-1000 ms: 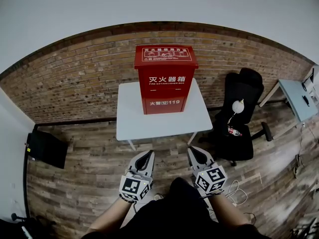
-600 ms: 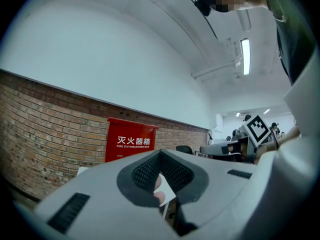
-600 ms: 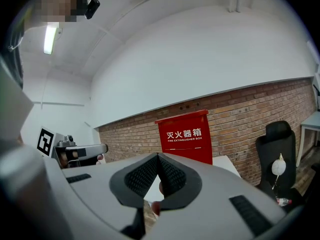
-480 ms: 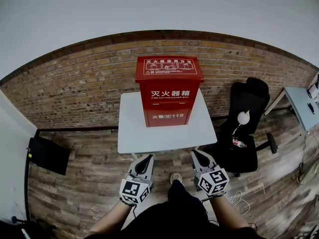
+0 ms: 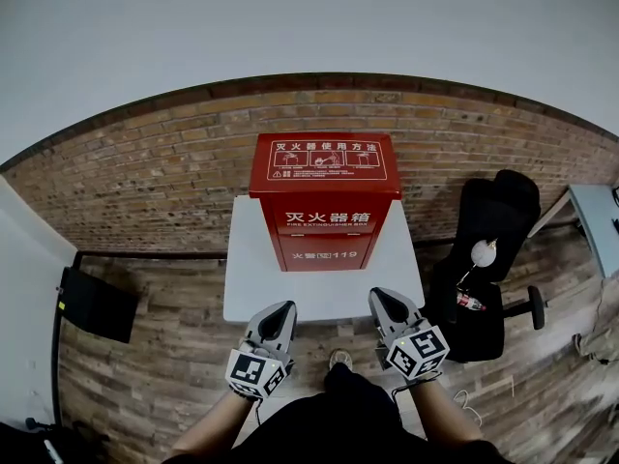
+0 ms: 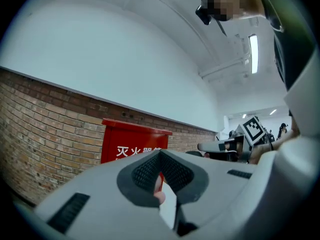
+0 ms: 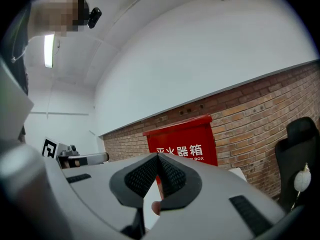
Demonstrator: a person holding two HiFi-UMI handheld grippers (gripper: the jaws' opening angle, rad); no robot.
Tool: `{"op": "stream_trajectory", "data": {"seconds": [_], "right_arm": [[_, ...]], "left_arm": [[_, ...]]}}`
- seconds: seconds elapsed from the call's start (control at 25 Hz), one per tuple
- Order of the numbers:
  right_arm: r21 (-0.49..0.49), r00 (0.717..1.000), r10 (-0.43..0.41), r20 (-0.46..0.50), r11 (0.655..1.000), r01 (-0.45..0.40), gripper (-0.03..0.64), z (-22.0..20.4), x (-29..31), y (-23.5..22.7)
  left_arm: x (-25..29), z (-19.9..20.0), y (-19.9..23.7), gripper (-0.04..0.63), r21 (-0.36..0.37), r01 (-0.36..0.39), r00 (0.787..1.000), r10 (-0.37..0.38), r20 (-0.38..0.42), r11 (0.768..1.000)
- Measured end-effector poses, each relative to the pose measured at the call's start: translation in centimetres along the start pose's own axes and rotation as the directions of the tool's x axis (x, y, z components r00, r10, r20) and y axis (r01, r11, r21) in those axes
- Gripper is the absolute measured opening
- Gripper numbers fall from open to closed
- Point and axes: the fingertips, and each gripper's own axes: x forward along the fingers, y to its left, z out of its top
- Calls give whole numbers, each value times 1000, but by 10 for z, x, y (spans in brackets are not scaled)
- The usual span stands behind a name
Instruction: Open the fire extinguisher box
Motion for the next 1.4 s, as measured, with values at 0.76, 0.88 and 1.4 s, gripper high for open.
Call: {"op": "stream_trajectory", "data": {"seconds": [0.76, 0.88, 1.4], "right_arm": [[21, 987, 144, -68, 989, -143, 18, 40, 98, -138], [44, 986, 145, -76, 989, -142, 18, 38, 106, -146], [-5, 998, 26, -53, 1000, -27, 21, 56, 107, -163]], "left_arm": [[133, 21, 51, 49, 30, -153, 988, 153, 3, 988], [135, 21, 60, 49, 4, -172, 985, 172, -15, 985], [145, 37, 118, 87, 66, -191, 980, 195, -48, 979]]}}
